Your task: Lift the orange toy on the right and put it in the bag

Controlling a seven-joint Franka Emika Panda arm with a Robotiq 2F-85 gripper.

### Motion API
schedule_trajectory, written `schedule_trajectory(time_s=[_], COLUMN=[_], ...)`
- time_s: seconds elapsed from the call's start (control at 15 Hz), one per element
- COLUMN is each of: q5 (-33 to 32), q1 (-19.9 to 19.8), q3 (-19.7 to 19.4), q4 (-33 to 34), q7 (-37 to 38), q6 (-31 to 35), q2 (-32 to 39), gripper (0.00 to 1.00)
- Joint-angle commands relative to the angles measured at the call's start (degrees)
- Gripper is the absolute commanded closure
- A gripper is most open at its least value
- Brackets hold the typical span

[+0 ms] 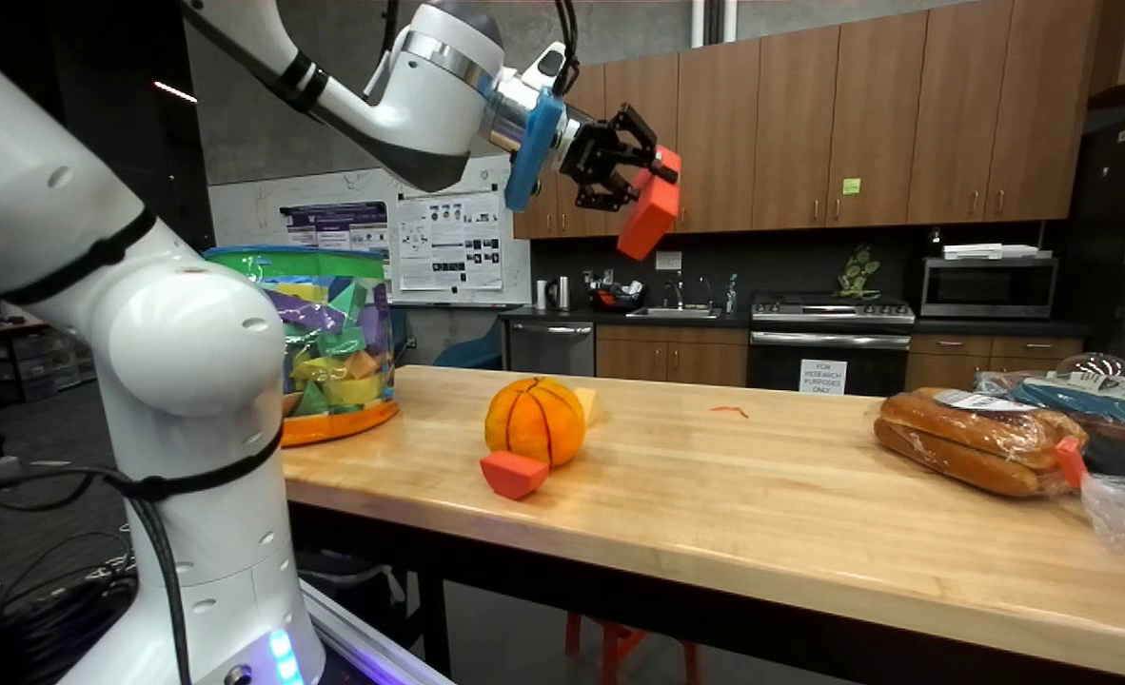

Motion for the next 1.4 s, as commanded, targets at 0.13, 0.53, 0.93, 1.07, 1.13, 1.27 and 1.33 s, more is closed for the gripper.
schedule_trajectory(time_s=[0.13,0.53,0.93,1.07,1.13,1.27,1.33], q5=[0.9,0.4,-2.1,-4.0,-4.9,-7.4,-8.3], q1=[2.4,8.8,16.7,18.6,19.5,20.7,21.3], q3=[1.6,6.8,13.3,14.0,13.9,13.3,13.2], q4=[-1.1,-3.6,-3.4,-3.3,-3.0,-2.7,-2.4], q7=[10.8,17.4,18.2,18.1,17.8,17.3,17.1], q6=[-10.4,-15.8,-20.4,-20.5,-20.6,-20.2,-20.4], q2=[-5.3,-10.9,-13.4,-13.7,-13.6,-13.3,-12.9], gripper=[0.84,0.84,0.84,0.84,0.84,0.84,0.84])
